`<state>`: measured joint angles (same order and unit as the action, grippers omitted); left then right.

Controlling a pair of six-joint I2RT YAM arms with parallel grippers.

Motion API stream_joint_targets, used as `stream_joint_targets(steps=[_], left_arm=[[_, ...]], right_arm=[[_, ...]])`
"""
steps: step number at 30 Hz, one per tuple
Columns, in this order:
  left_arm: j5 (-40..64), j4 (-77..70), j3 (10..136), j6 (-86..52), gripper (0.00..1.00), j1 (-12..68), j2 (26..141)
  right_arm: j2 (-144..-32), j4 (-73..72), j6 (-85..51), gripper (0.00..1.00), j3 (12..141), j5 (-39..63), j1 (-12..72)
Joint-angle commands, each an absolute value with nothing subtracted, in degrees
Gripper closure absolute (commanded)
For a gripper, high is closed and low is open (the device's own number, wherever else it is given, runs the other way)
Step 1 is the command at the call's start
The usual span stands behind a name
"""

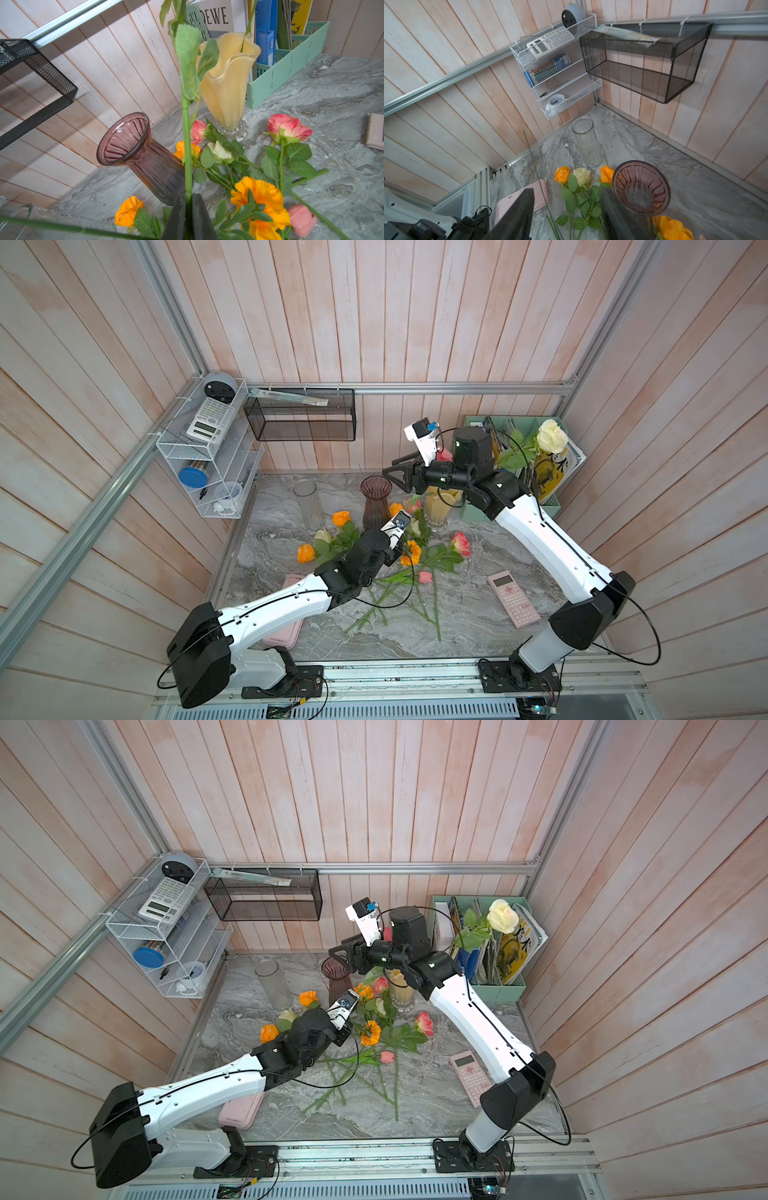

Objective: Arrange the flowers in different vases according to their colors
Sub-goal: Pick up the flower at the center of the board.

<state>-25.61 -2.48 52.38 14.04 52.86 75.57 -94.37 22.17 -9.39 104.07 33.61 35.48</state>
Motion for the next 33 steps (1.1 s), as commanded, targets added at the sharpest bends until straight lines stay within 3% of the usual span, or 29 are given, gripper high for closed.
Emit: stream_joint_targets(steps=[1, 15, 33], left_arm=[[-24.7, -2.07, 54.15, 15.44, 0.91, 53.26, 76.2], [-23.84, -1.25, 54.48, 16.16, 0.91, 53.26, 77.2], [-23.38, 0.21, 55.22, 17.13, 0.92, 53.39, 77.34]], right_arm=[[-95.36, 26.85, -8.42, 0.43, 108.67, 40.46, 35.85], [-94.84, 27.44, -5.3, 0.42, 105.6, 47.84, 37.43], [-101.37, 36.39, 0.7, 0.43, 111.34, 39.09, 37.95]])
